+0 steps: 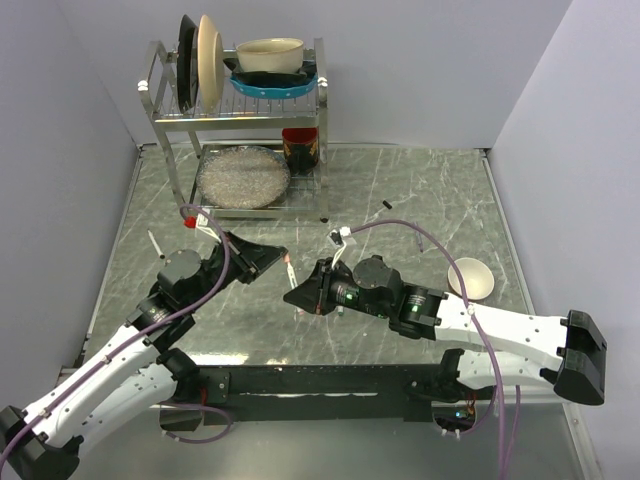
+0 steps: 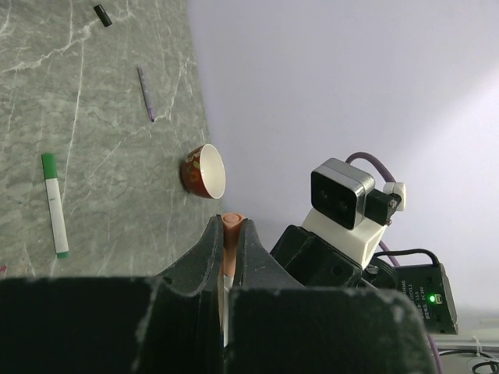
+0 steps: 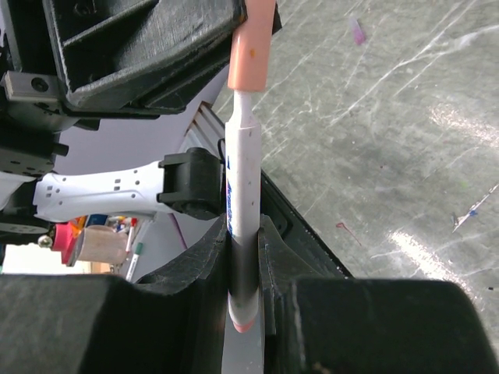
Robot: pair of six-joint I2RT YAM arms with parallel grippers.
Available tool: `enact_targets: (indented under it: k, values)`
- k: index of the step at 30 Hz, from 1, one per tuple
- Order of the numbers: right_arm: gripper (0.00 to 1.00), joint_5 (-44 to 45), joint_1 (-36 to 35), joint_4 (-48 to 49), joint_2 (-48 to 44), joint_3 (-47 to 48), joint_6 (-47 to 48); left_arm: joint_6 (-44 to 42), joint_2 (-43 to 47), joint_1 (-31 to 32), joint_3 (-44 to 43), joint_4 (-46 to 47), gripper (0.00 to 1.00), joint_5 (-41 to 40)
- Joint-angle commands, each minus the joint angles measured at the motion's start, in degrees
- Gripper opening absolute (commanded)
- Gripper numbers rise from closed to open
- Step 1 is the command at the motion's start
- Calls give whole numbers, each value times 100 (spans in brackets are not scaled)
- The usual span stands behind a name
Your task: Insert the pens into the pen caps
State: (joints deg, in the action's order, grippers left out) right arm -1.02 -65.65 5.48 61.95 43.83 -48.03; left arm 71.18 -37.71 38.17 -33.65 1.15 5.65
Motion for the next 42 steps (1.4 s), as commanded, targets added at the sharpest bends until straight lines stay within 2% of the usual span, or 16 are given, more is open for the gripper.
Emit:
enact_targets:
  k: [1, 7, 14, 17, 18, 20, 21, 24, 31, 35, 37, 38, 39, 42]
  values:
    - [0, 417, -27, -2, 27, 485, 118, -34, 36, 138, 16, 123, 1, -20]
    - [0, 962, -18, -433, 159, 819, 127, -174, 71, 366, 87, 88, 1, -46]
    - [0, 1279, -9, -644, 273, 1162, 592, -341, 89, 516, 60, -36, 1, 24]
    - [0, 1192, -9, -556, 273, 1128, 786, -350, 19, 516, 8, 8, 11, 199]
    - [0, 1104, -9, -365, 247, 1040, 804, -307, 1, 516, 7, 95, 18, 252]
    - [0, 1025, -1, -258, 177, 961, 830, -289, -16, 516, 7, 192, 26, 384]
    - [0, 972, -9, -170, 151, 873, 830, -263, -25, 516, -10, 219, 34, 402]
    - [0, 937, -9, -64, 36, 776, 839, -297, -25, 516, -80, 210, 44, 437]
    - [0, 718, -18, 173, -227, 697, 1006, -438, -96, 516, -212, 307, 49, 542]
    - [0, 419, -18, 454, -333, 583, 1094, -438, -166, 516, -247, 491, 47, 674]
    - [0, 278, -18, 525, -333, 591, 1138, -421, -166, 516, -239, 614, 39, 779]
    - [0, 138, -18, 551, -333, 600, 1147, -403, -166, 524, -230, 710, 34, 806]
    - [0, 119, -18, 560, -333, 600, 1138, -403, -183, 516, -239, 746, 21, 876]
    - [0, 119, -18, 569, -368, 556, 1042, -359, -184, 524, -256, 782, 1, 929]
